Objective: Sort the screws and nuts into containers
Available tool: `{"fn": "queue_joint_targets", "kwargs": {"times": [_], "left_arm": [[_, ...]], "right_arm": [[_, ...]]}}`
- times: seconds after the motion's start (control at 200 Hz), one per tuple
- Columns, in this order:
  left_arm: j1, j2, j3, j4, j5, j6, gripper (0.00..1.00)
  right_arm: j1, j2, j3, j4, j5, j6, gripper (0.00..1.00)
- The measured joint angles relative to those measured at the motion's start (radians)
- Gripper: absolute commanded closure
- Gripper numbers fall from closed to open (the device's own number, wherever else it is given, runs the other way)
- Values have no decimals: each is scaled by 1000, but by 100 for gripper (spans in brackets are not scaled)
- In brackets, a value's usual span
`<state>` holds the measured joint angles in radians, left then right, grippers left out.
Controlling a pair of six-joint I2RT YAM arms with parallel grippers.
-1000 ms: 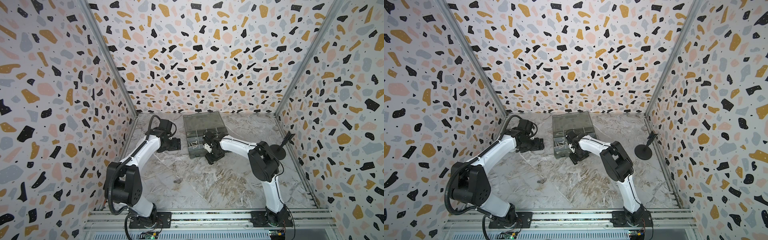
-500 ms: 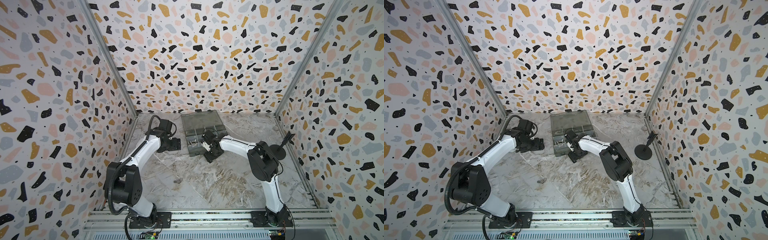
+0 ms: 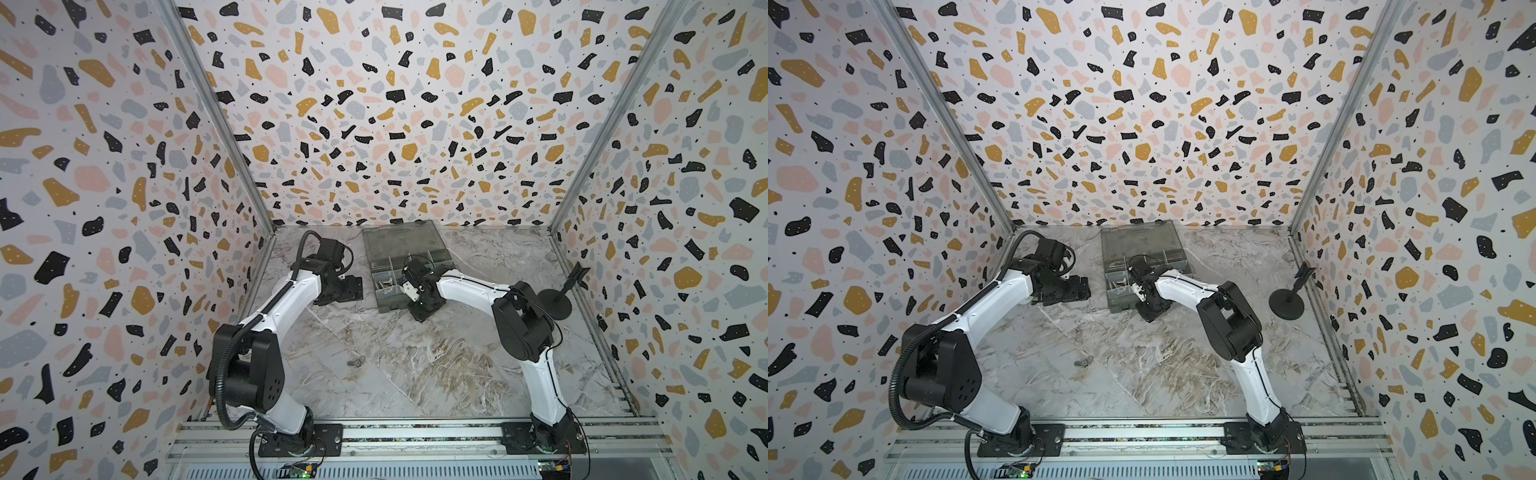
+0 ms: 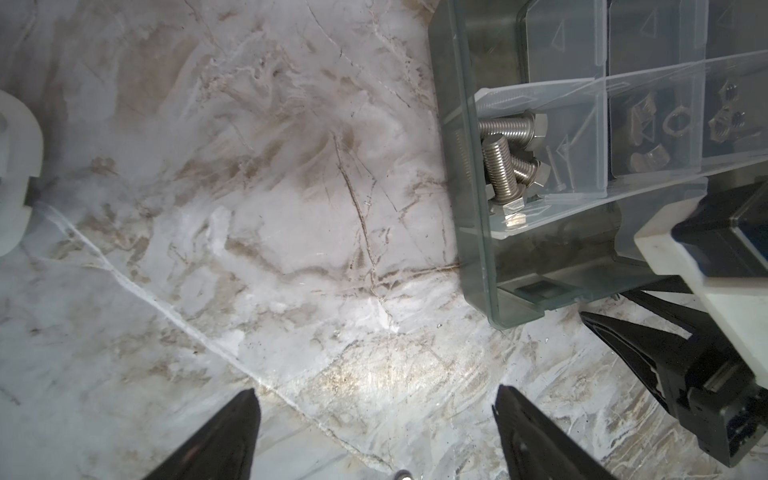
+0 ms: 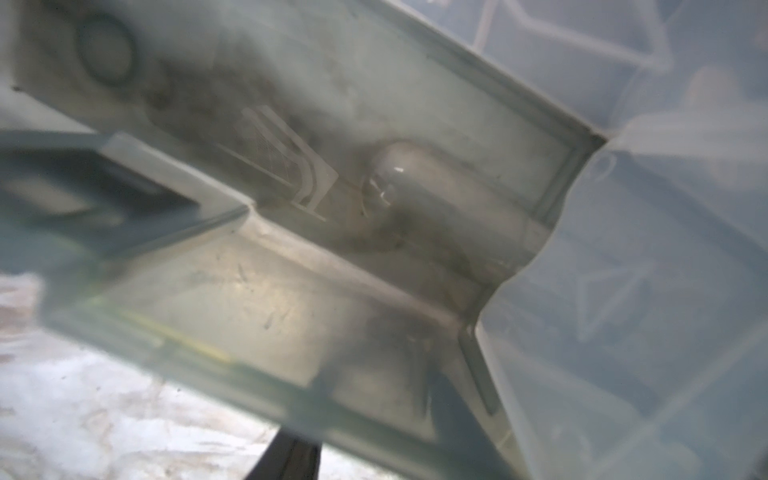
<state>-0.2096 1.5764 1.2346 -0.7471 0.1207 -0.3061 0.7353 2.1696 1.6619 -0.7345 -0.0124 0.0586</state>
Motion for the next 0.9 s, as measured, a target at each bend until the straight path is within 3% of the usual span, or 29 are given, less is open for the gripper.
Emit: {"fn": "queue_joint_targets", "kwargs": {"times": [0.2, 0.516, 0.616, 0.756, 0.901], "left_arm": [[0, 0, 0, 0, 11, 0, 11], [0, 0, 0, 0, 18, 0, 9], [0, -2, -9, 1, 18, 1, 0], [0, -10, -19, 0, 20, 2, 1], [0, -17, -19, 0, 18, 0, 0]], "right_arm": [[-2, 26, 45, -40, -17, 13, 76], [-16, 42, 72, -66, -47, 49, 84], [-18, 42, 72, -66, -54, 60, 90], [-23, 42, 72, -65, -81, 71, 100], [-26, 42, 72, -65, -90, 75, 100]]}}
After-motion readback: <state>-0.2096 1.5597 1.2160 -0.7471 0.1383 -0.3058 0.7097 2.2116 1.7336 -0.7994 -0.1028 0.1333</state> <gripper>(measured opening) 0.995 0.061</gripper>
